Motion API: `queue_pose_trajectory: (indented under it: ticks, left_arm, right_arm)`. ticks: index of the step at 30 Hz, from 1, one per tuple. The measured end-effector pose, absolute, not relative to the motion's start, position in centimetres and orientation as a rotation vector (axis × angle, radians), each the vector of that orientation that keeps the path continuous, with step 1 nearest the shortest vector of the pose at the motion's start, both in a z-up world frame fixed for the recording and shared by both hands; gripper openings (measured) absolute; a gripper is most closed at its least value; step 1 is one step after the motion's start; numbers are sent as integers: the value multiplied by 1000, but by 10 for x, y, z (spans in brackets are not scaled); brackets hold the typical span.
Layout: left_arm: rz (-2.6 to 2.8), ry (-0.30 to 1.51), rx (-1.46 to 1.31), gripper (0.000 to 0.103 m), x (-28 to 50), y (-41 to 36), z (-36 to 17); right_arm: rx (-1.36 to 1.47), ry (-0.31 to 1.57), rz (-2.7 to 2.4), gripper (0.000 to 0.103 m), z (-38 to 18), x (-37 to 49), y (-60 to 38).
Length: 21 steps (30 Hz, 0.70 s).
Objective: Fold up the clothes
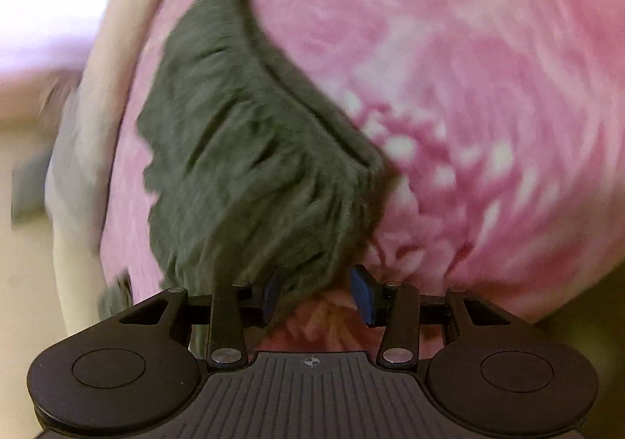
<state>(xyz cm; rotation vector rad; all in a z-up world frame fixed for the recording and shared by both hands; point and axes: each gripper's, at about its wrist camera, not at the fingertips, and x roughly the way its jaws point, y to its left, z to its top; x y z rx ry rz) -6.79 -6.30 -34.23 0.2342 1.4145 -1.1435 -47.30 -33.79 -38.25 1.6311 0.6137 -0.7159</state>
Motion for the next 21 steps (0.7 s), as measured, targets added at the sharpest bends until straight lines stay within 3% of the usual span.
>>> queue_pose_trajectory:
  ticks: [1,4,7,12,18,21]
  left_arm:
    - [-1148,1417,235,12,-69,-65,-344]
    - [-1155,1421,239,12,-71,-68,-349]
    - [-1165,1421,246,12,-72,-67,-349]
    - [-1162,1407,289,12,-73,-61,-349]
    - [-1215,1291,412,12,-88,-66,-331]
    - [-1293,1165,539,15,-104,-74,-314]
  right_arm:
    - [1655,607,-723,27,-386,-471,-337]
    - [1676,655,-745,3,-393,-463,-338]
    - [1601,760,-748,0,-386,-463,-342]
    - [1147,1006,-707,0,-353,-457,-341]
    - [387,1117,-357,0,-320,-376,-284]
    - [210,1132,-260,0,-328,-361,-261]
